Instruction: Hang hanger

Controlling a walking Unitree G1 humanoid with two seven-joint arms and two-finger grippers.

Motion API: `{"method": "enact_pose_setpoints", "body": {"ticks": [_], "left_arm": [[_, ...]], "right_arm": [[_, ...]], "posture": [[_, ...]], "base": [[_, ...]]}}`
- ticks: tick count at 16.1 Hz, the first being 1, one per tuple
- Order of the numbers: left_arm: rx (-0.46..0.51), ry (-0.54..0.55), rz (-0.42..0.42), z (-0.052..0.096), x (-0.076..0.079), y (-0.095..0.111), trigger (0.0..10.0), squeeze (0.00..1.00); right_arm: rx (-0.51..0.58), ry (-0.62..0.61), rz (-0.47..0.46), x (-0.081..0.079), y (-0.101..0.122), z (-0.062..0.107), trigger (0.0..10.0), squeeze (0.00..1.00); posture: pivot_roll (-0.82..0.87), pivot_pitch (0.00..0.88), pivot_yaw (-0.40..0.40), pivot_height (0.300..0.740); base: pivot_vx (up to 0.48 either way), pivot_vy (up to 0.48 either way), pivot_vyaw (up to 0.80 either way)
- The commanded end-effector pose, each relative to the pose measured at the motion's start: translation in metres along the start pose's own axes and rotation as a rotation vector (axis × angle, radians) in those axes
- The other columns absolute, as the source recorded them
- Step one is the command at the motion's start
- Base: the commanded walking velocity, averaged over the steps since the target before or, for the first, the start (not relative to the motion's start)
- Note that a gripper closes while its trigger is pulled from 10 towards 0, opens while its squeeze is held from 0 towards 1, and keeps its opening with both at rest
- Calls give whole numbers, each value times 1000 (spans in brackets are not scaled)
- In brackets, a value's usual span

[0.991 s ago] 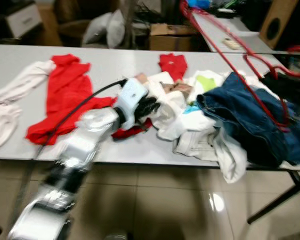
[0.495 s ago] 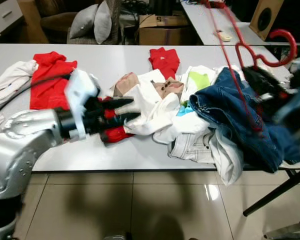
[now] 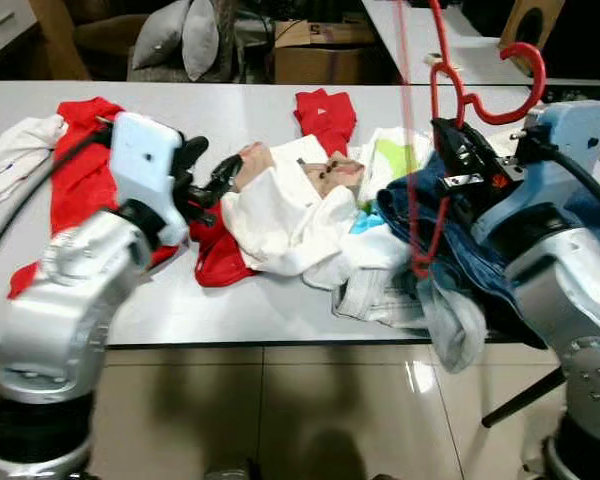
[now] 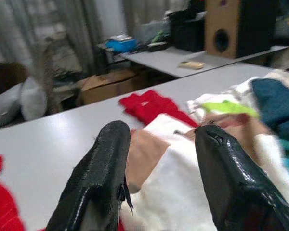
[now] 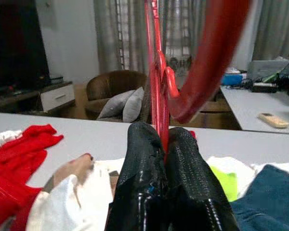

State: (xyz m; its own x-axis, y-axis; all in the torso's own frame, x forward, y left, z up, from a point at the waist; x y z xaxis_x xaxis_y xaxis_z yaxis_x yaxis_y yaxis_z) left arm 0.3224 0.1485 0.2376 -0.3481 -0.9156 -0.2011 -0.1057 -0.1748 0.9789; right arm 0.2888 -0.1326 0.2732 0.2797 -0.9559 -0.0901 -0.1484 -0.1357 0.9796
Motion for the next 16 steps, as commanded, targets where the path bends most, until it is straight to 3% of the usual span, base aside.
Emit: {"method": "enact_pose_setpoints", "body": {"ticks": [1,3,4,7,10,16], "left_arm": [[-55,63,-16,-3,-5,-11,10000,0],[-53,102,-33,-7,-3,-15,10000,0],[-28,109,7,-9,1,-14,10000,0],[-24,77,-7,-4,13,-25,10000,0],[-23,111,-32,-5,9,-24,10000,0],[-21,113,-36,-4,11,-27,10000,0]], "right_arm": [[20,1,4,-6,3,2,10000,0],[-12,-37,-8,-10,-10,7,10000,0],[-28,-57,-1,-10,-15,10,10000,0],[-65,-100,47,-6,-27,16,10000,0],[-65,-83,34,-10,-29,9,10000,0],[-70,-76,-1,-16,-34,12,10000,0]], "posture": [[14,50,2,740],[10,58,17,740],[-4,66,26,740],[-9,58,24,740],[3,52,11,740],[4,59,7,740]], "base": [[0,398,0],[0,398,0],[0,398,0],[0,401,0],[0,410,0],[0,420,0]]}}
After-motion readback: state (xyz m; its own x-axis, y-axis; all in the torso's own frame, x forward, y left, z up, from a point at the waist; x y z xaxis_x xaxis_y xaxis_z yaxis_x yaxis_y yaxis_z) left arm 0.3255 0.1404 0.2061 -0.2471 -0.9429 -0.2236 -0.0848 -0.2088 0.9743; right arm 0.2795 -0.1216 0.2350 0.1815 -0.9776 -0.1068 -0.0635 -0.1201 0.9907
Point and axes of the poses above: a point about 5 cm out from each wrist's last joint towards the gripper, its own z axis pointing back from the gripper into the wrist, its own y axis along the axis of the wrist's last joint, x = y × z, the point moved 4 cm from there along -z, pointing out of the wrist towards the gripper, and after that the axes turned 1 degree about -z, right-handed, at the moved point
